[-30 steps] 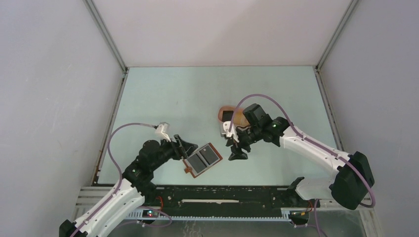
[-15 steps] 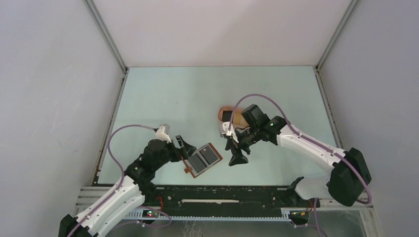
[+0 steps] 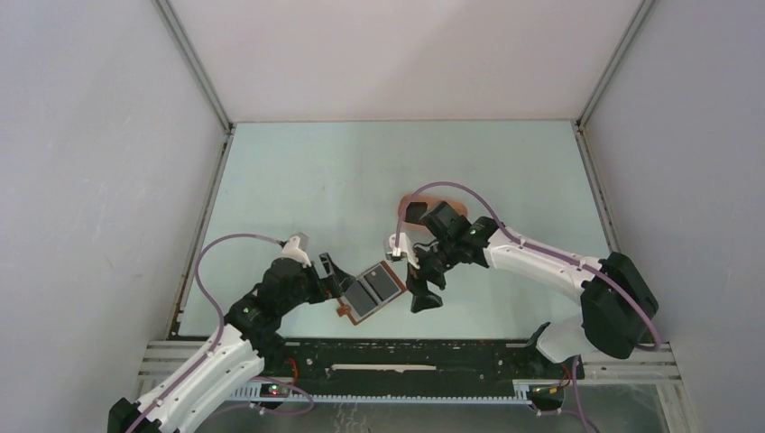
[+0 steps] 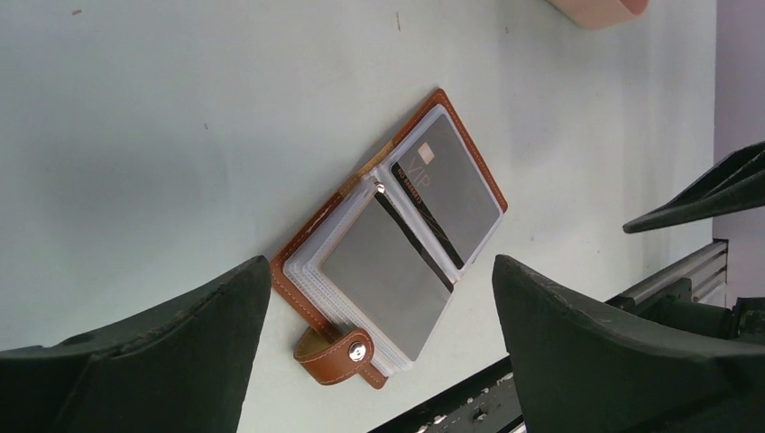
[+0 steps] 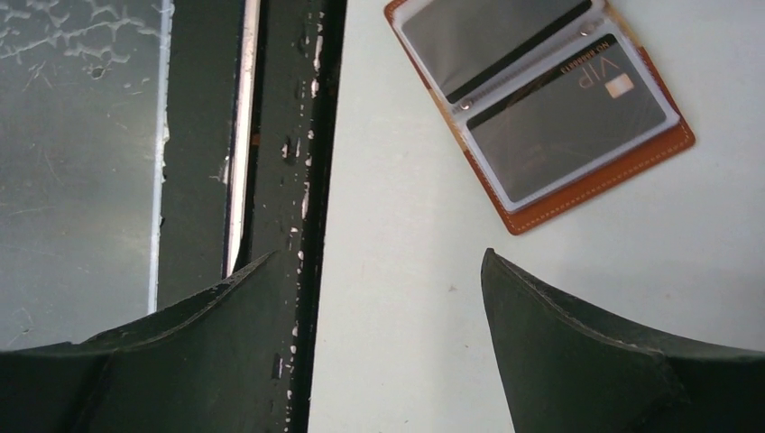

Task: Put the credit cards into the card holder
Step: Close the card holder at the center of the board.

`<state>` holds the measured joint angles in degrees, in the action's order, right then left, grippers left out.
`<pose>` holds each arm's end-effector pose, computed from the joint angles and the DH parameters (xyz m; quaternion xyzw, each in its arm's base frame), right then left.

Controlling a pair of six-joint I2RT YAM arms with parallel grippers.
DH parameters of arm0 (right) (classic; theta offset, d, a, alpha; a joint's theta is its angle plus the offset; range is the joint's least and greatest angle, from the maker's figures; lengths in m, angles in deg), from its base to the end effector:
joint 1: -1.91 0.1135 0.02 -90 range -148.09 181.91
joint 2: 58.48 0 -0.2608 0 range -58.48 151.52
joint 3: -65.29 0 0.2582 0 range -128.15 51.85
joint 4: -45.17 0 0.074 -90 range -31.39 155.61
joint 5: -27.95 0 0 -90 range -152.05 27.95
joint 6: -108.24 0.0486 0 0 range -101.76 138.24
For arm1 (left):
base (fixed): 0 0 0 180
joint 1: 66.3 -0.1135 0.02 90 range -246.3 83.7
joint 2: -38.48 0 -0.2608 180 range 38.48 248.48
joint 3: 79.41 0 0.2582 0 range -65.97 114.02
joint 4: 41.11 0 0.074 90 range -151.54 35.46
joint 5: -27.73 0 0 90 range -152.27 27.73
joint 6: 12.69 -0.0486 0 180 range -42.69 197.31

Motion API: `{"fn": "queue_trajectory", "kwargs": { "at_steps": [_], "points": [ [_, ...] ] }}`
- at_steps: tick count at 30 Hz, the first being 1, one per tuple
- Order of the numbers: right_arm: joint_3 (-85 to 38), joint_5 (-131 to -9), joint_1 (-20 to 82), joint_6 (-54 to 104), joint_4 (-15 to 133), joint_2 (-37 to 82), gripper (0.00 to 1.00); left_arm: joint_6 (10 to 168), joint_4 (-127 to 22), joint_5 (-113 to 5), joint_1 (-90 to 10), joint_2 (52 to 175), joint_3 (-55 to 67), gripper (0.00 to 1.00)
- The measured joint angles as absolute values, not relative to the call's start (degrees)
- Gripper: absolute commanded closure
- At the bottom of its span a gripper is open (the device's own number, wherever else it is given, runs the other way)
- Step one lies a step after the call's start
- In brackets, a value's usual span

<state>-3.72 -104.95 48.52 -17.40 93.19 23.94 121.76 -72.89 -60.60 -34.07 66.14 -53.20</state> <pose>0.1746 0.2329 0.2159 -0.6612 0.6201 0.3747 0.1947 0.1258 -0.0810 0.1609 -0.0867 0.8754 -0.3049 0.3649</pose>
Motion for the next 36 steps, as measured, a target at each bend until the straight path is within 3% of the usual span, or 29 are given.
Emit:
{"fn": "queue_trajectory", "kwargs": {
  "at_steps": [5, 12, 22, 36],
  "points": [
    [-3.72, -104.29, 47.27, -16.26, 92.95, 24.15, 0.11, 121.84, -74.68, -62.22, -32.62, 66.64, -53.11, 0.03],
    [-4.81, -104.62, 45.46, -15.45, 93.00, 25.20, 0.11, 122.48, -80.45, -70.48, -22.50, 70.12, -49.61, 0.03],
    [-5.23, -104.62, 44.48, -15.43, 93.15, 26.06, 0.12, 126.59, -88.02, -83.55, -12.21, 81.72, -41.48, 0.09],
    [-8.53, -104.73, 42.01, -15.45, 95.84, 31.41, 0.12, 128.42, -88.34, -87.11, -10.16, 88.65, -40.37, 0.12]
  ]
}}
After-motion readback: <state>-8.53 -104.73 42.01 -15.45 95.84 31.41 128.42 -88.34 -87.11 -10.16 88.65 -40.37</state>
